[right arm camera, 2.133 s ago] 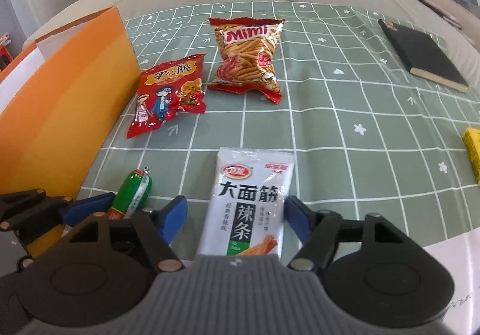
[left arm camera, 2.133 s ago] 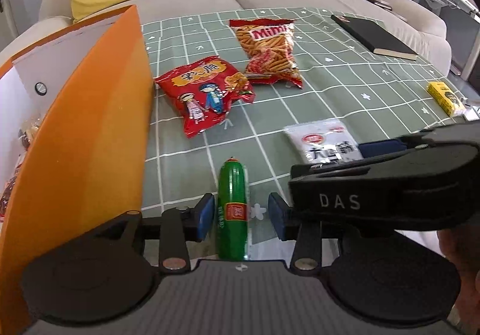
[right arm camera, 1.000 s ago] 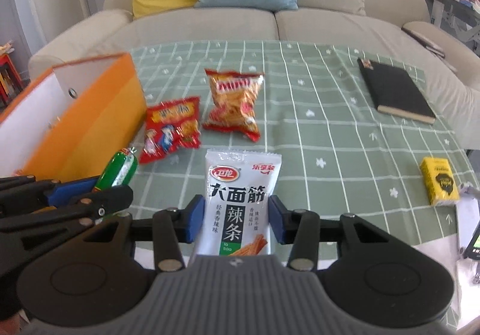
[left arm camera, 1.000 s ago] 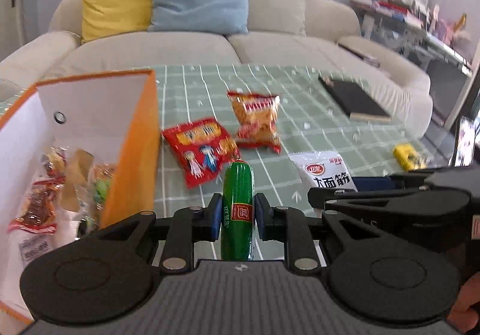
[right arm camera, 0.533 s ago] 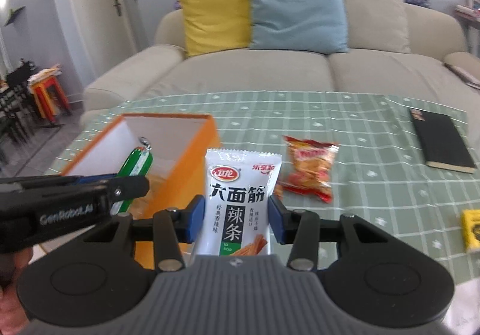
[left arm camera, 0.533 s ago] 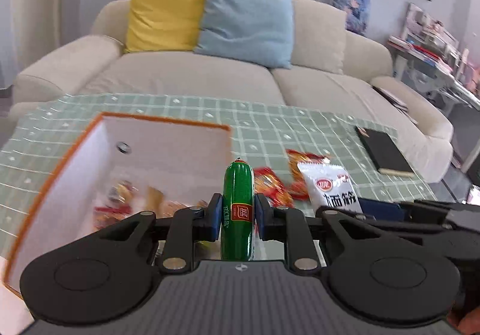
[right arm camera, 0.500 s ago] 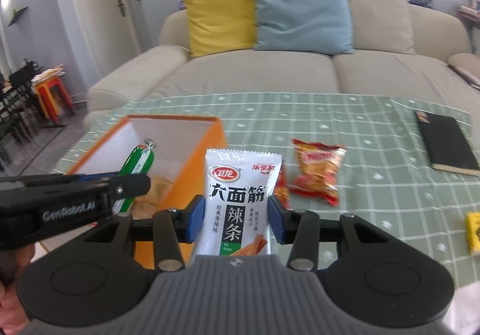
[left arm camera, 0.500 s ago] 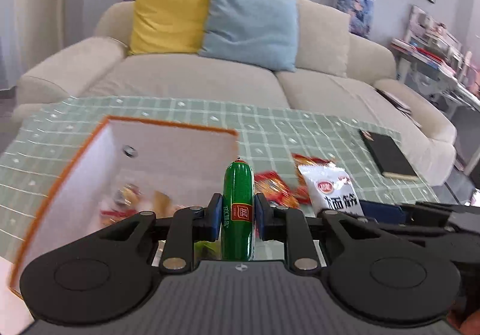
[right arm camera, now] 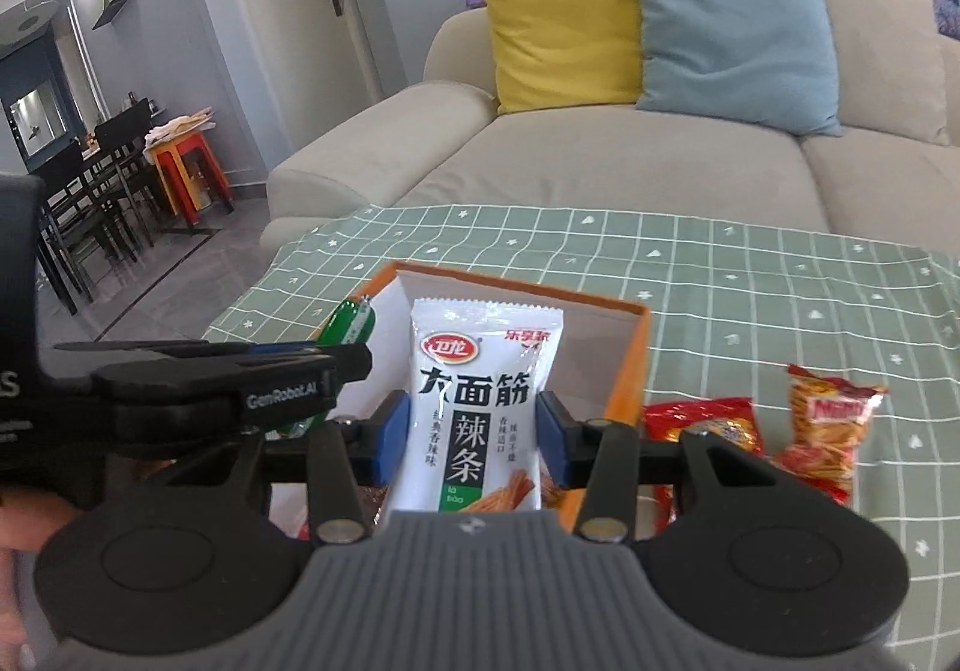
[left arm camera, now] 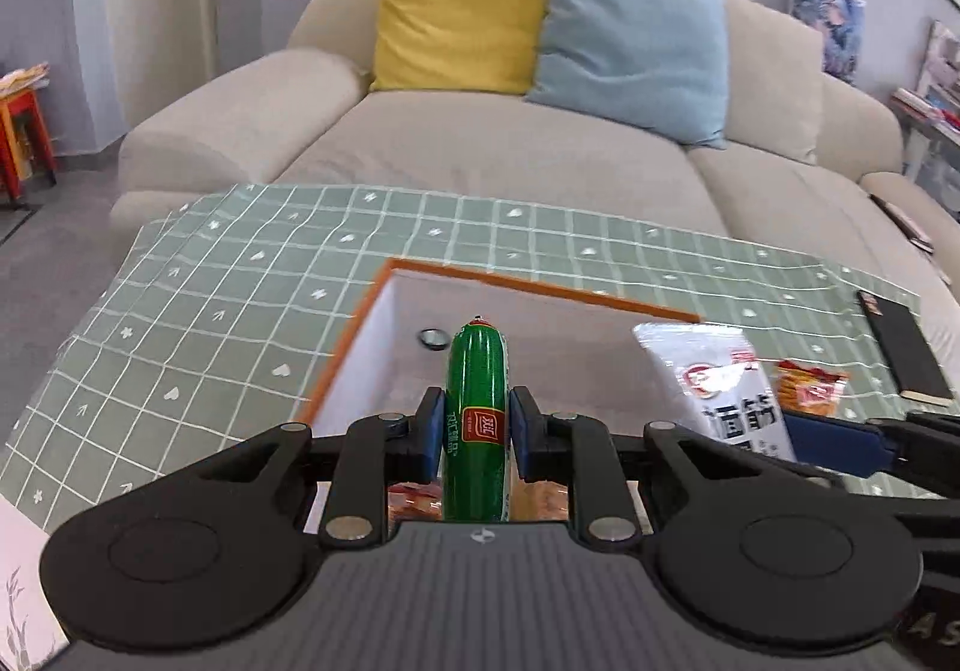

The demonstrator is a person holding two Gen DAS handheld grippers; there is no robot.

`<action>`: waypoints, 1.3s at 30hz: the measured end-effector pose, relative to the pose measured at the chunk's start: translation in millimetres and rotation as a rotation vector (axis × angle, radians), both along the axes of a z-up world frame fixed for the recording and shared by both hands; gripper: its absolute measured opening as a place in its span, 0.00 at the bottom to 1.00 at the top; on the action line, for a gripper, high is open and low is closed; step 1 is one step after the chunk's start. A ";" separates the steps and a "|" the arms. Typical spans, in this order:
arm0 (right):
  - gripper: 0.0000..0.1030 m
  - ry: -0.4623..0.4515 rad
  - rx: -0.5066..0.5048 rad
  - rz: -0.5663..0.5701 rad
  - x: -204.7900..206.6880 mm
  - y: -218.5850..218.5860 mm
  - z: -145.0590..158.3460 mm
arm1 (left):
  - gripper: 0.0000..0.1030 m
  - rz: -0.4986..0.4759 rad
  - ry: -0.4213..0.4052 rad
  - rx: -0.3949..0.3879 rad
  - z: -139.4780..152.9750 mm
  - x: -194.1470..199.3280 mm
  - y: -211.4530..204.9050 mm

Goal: Organize snacks
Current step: 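Lift and carry the sausage with the left tool while the right tool carries the white pack to the box, then open the left tool over the box while the right tool releases the white pack inside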

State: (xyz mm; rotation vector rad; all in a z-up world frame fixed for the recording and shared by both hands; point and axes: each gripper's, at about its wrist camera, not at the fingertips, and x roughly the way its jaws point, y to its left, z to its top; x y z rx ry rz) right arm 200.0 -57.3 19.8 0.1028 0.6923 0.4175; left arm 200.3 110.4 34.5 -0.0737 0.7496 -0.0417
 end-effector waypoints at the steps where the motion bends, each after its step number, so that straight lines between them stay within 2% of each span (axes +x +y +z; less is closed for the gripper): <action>1: 0.42 0.006 -0.004 0.003 5.4 3.6 -2.3 | 0.24 0.002 0.009 -0.004 -3.4 4.4 4.9; 5: 0.42 0.030 -0.034 0.017 24.7 18.7 -10.9 | 0.24 0.005 0.054 -0.028 -18.8 14.0 18.5; 12: 0.42 0.028 -0.171 0.074 48.1 40.6 -37.6 | 0.24 0.013 0.138 0.037 -42.4 25.6 17.0; 24: 0.43 0.048 -0.288 0.152 67.9 49.3 -69.1 | 0.24 0.023 0.265 0.086 -69.5 37.5 12.5; 30: 0.43 0.041 -0.340 0.173 68.1 55.5 -78.7 | 0.24 0.017 0.283 0.143 -75.1 38.3 5.8; 35: 0.45 0.037 -0.327 0.161 67.0 54.2 -75.5 | 0.25 0.017 0.271 0.114 -72.3 38.1 7.6; 39: 0.45 0.021 -0.318 0.157 62.0 51.6 -68.1 | 0.25 0.010 0.244 0.122 -68.8 36.7 8.2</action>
